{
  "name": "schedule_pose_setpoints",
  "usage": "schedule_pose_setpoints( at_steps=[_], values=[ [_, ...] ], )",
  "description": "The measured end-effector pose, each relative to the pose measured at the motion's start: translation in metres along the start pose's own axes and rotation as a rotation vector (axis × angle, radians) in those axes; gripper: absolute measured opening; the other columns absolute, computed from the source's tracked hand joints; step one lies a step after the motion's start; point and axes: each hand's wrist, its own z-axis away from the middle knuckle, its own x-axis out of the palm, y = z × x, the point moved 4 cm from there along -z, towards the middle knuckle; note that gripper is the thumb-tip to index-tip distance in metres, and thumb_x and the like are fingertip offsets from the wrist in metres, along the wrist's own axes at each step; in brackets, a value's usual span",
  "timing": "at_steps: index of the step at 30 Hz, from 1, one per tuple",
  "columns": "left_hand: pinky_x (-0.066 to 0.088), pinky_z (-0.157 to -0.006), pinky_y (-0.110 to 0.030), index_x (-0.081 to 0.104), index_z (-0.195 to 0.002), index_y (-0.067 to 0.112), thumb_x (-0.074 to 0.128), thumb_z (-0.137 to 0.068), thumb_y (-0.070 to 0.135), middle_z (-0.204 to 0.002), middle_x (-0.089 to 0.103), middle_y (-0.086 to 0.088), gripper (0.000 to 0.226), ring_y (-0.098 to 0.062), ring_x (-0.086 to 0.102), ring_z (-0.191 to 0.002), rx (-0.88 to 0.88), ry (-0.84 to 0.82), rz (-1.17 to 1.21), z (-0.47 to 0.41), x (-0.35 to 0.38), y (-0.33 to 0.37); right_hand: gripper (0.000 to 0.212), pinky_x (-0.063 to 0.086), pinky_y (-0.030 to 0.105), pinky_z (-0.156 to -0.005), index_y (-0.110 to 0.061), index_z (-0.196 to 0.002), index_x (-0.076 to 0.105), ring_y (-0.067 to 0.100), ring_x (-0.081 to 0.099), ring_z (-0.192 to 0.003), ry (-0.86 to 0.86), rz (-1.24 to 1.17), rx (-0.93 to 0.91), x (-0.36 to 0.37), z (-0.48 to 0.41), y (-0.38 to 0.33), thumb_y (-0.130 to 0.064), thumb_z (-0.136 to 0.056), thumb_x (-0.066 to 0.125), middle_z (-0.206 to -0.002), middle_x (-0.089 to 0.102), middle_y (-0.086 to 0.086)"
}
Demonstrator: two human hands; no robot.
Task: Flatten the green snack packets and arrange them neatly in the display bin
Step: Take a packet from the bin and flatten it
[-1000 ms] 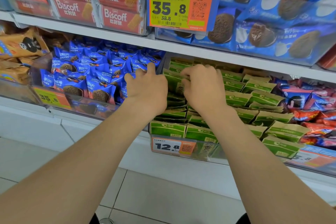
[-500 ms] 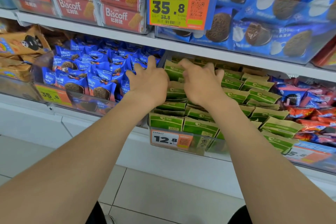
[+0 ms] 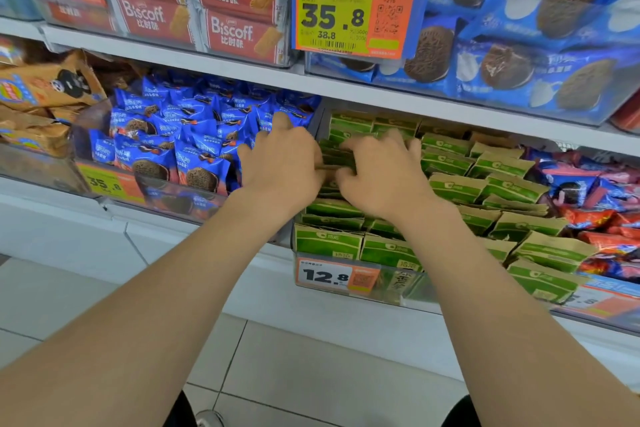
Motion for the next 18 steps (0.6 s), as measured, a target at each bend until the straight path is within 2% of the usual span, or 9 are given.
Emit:
schedule_pose_setpoints(
  at_steps=[2,4,6,8,10,12,15,18],
  values=[
    [0.053,-0.093,-0.053,0.072,-0.104,0.033,0.081,-0.083,0.036,-0.117,0.047,-0.003,0.023,-0.031,0.060,-0.099,0.030,0.052,0.155,0.002,-0.006,-0.003,0.033,0.032,0.055,-0.111,-0.027,-0.125,0.072,0.036,0.055,-0.124,0.027,-0.063,-0.051,-0.002,0.003,0.000,-0.030,-0.101,0.049,-0.113,0.072,0.007],
    [0.054,-0.090,-0.051,0.064,-0.119,0.030,0.074,-0.085,0.033,-0.116,0.046,-0.001,0.035,-0.030,0.059,-0.097,0.056,0.036,0.246,0.005,-0.006,-0.002,0.034,0.031,0.056,-0.112,-0.024,-0.110,0.075,0.033,0.059,-0.112,-0.054,-0.081,-0.050,0.000,0.004,0.001,-0.031,-0.104,0.042,-0.102,0.071,0.004],
    [0.052,-0.096,-0.056,0.064,-0.130,0.034,0.057,-0.093,0.038,-0.133,0.045,-0.004,0.038,-0.035,0.058,-0.116,0.074,-0.043,0.227,0.008,-0.003,-0.001,0.039,0.034,0.056,-0.110,-0.021,-0.089,0.072,0.029,0.058,-0.097,-0.084,-0.103,-0.037,0.004,0.002,0.006,-0.032,-0.105,0.038,-0.087,0.068,0.002],
    [0.047,-0.102,-0.060,0.071,-0.128,0.035,0.046,-0.099,0.037,-0.149,0.038,-0.009,0.038,-0.041,0.048,-0.135,0.060,-0.125,0.145,0.009,0.002,-0.002,0.038,0.051,0.052,-0.099,-0.018,-0.077,0.068,0.025,0.061,-0.079,0.009,-0.189,-0.021,0.007,-0.002,0.009,-0.028,-0.103,0.042,-0.075,0.066,0.002],
    [0.042,-0.104,-0.059,0.073,-0.128,0.033,0.044,-0.105,0.032,-0.155,0.032,-0.011,0.037,-0.045,0.044,-0.138,0.053,-0.157,0.087,0.011,0.004,-0.002,0.027,0.062,0.048,-0.079,-0.016,-0.088,0.074,0.026,0.068,-0.075,0.203,-0.261,0.030,0.003,-0.007,0.015,-0.019,-0.102,0.050,-0.082,0.072,0.005],
    [0.039,-0.104,-0.058,0.071,-0.130,0.030,0.042,-0.107,0.031,-0.156,0.031,-0.011,0.037,-0.048,0.043,-0.135,0.062,-0.158,0.050,0.014,0.003,0.002,0.021,0.064,0.047,-0.080,-0.014,-0.109,0.076,0.029,0.072,-0.088,0.339,-0.219,0.040,-0.001,-0.011,0.017,-0.009,-0.100,0.058,-0.099,0.075,0.010],
    [0.038,-0.104,-0.060,0.066,-0.134,0.027,0.041,-0.108,0.032,-0.156,0.032,-0.011,0.037,-0.048,0.044,-0.133,0.052,-0.128,0.012,0.017,0.006,0.003,0.026,0.063,0.049,-0.086,-0.014,-0.123,0.072,0.034,0.071,-0.102,0.250,-0.110,-0.008,0.005,-0.019,0.013,-0.006,-0.099,0.067,-0.113,0.073,0.014],
    [0.038,-0.105,-0.061,0.063,-0.136,0.024,0.039,-0.110,0.034,-0.155,0.033,-0.012,0.037,-0.048,0.044,-0.132,0.052,-0.107,-0.017,0.019,0.010,0.005,0.024,0.061,0.050,-0.089,-0.014,-0.124,0.072,0.035,0.069,-0.102,0.188,-0.096,0.013,0.008,-0.024,0.013,-0.011,-0.100,0.069,-0.112,0.070,0.014]
  ],
)
